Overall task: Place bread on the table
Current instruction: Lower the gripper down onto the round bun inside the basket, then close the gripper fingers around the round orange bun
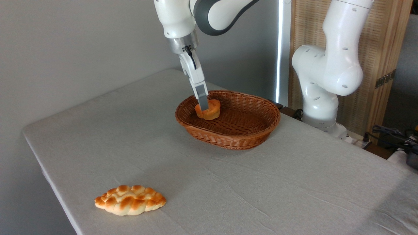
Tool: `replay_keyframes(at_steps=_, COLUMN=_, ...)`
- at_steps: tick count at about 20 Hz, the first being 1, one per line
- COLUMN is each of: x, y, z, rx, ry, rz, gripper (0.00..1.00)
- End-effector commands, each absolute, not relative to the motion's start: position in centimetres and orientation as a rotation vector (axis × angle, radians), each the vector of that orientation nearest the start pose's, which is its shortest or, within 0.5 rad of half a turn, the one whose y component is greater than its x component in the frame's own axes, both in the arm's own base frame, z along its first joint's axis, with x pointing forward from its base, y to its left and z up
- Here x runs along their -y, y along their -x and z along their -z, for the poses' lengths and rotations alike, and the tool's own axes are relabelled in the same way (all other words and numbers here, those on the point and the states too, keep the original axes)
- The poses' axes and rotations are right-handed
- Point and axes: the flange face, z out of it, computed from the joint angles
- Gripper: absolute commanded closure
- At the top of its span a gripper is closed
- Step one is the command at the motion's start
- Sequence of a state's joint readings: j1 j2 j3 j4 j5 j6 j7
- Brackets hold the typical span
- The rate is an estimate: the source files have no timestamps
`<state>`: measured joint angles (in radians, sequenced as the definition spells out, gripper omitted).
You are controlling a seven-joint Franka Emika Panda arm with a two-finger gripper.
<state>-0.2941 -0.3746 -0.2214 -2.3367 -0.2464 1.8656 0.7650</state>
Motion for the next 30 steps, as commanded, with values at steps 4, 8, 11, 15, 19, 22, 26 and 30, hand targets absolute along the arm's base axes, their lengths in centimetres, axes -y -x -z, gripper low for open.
replay_keyframes(at_steps=4, x=24.5, y=-34.8, z=-44.8, rx=-1.888, ry=2.747, rz=-0.133, gripper=0.0)
replay_keyframes(at_steps=8, x=24.4, y=-34.6, z=-44.6, rx=-1.885, ry=2.742, rz=-0.147, gripper=0.0)
replay_keyframes(at_steps=11, x=24.3, y=-34.7, z=-44.6, rx=-1.881, ry=2.743, rz=-0.145, gripper=0.0)
replay_keyframes(at_steps=15, x=23.9, y=-34.8, z=-44.4, rx=-1.88, ry=2.699, rz=-0.162, gripper=0.0)
replay_keyframes(at_steps=19, x=23.3, y=-35.0, z=-44.4, rx=-1.871, ry=2.664, rz=-0.185, gripper=0.0)
replay_keyframes(at_steps=22, x=22.9, y=-35.2, z=-44.3, rx=-1.857, ry=2.675, rz=-0.19, gripper=0.0)
replay_keyframes(at_steps=26, x=22.5, y=-34.6, z=-42.8, rx=-1.853, ry=2.679, rz=-0.264, gripper=0.0)
replay_keyframes(at_steps=30, x=22.4, y=-34.5, z=-42.4, rx=-1.849, ry=2.682, rz=-0.279, gripper=0.0)
